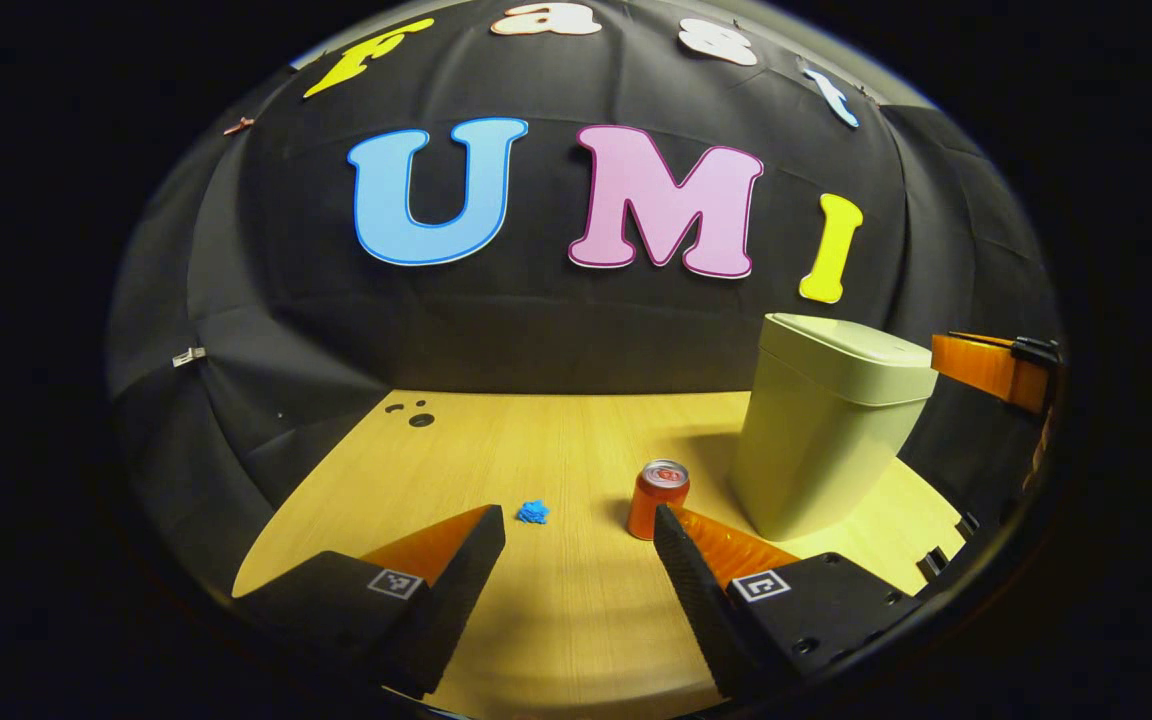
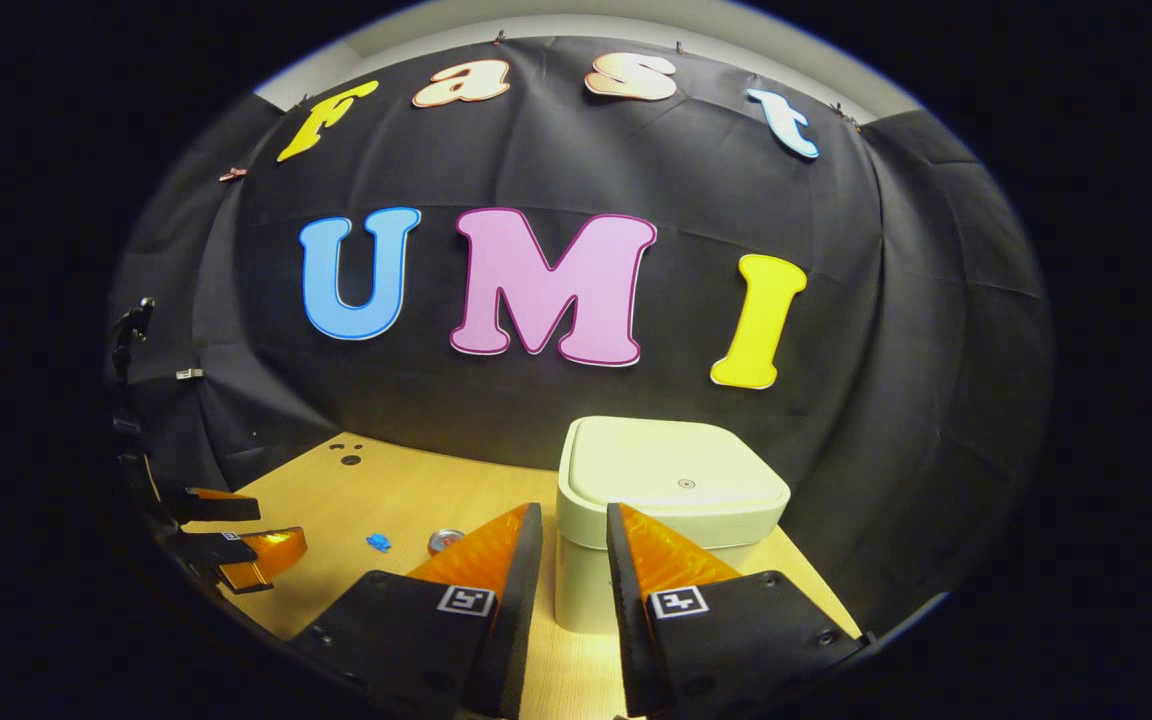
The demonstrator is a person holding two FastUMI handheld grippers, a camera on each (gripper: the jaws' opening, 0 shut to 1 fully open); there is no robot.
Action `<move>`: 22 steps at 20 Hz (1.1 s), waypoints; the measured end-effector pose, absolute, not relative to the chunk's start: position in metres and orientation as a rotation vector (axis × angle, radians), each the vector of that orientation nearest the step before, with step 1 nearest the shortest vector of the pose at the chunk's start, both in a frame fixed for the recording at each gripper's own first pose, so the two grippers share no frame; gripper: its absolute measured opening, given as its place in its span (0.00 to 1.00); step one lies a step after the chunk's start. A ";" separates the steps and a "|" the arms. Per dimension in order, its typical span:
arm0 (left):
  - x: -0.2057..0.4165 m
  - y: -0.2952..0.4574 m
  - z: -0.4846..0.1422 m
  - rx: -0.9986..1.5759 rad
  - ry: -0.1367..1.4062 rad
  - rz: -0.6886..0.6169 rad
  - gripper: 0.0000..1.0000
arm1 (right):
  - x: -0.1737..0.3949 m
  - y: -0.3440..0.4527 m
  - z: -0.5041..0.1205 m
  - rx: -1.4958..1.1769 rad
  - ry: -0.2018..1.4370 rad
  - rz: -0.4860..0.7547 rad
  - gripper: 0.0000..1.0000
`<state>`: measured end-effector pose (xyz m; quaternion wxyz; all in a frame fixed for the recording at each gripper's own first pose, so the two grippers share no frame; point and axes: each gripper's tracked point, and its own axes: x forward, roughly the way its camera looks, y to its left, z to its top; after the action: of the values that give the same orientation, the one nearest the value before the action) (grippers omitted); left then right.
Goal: Press the lid of the desktop garbage bin to open it, pick up the crumpled paper on the desktop and throw it into the bin, then pick up the pop can on the desktop and drop it into the bin, and finally close the garbage bin lid.
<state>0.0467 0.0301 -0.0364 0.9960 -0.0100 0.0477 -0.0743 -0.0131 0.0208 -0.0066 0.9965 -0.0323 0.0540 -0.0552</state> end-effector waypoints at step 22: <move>0.051 0.035 -0.043 -0.007 0.116 -0.154 0.96 | 0.014 -0.002 0.017 -0.022 0.154 -0.079 0.05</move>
<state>0.0508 0.0351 -0.0427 0.9954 -0.0033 0.0581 -0.0767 0.0143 -0.0025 0.0171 0.9962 -0.0107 0.0770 -0.0392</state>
